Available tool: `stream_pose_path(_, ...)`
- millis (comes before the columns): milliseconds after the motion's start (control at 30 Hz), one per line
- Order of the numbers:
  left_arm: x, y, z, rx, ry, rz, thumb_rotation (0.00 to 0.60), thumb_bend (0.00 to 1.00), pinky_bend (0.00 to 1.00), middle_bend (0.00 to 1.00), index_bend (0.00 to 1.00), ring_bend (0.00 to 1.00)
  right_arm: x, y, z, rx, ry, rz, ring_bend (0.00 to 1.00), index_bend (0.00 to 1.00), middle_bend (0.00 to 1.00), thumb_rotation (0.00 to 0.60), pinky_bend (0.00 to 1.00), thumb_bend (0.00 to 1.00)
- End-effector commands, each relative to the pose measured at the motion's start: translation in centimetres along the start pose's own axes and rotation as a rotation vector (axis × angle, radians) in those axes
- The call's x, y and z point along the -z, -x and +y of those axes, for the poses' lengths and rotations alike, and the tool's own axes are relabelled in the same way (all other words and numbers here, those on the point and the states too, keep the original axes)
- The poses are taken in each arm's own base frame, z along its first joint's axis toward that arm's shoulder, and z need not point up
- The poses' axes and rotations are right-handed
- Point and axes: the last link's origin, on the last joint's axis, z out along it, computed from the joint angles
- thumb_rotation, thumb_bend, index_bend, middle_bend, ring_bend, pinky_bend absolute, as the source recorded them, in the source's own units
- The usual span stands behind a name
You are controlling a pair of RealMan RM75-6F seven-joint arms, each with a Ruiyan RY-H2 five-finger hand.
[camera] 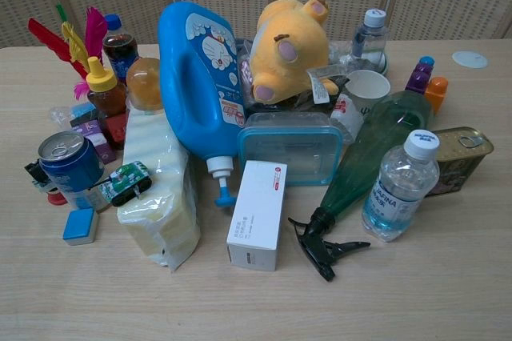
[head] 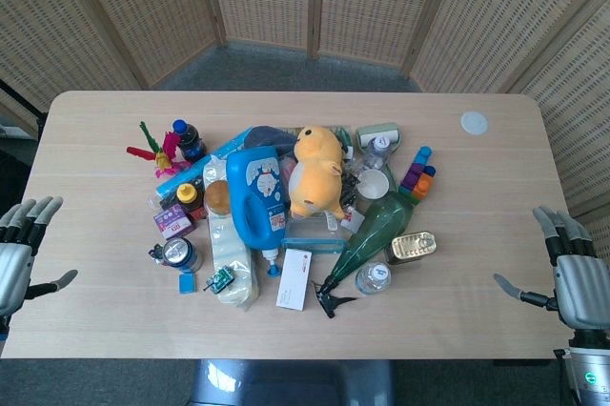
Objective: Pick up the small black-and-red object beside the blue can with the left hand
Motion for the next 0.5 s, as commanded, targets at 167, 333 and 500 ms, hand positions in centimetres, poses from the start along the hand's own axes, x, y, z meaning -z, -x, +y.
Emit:
stream_pose_path(167, 0.0, 0.2, 0.0, -0.008, -0.005, -0.011, 0.6, 0.0, 0.0, 0.0, 0.0, 0.0, 0.1, -0.1, 0.1, -0.003, 0.0, 0.0, 0.0, 0.0, 0.0, 0.337, 0.0, 0.0)
stream_pose_path(333, -0.6, 0.8, 0.4, -0.006, -0.001, -0.047, 0.6, 0.0, 0.0, 0.0, 0.0, 0.0, 0.0, -0.2, 0.2, -0.007, 0.008, 0.005, 0.0, 0.0, 0.0, 0.333, 0.0, 0.0)
stream_pose_path(500, -2.7, 1.9, 1.5, -0.052, 0.034, -0.139, 0.6, 0.0, 0.0, 0.0, 0.0, 0.0, 0.1, -0.2, 0.2, -0.005, 0.009, 0.003, 0.0, 0.0, 0.0, 0.331, 0.0, 0.0)
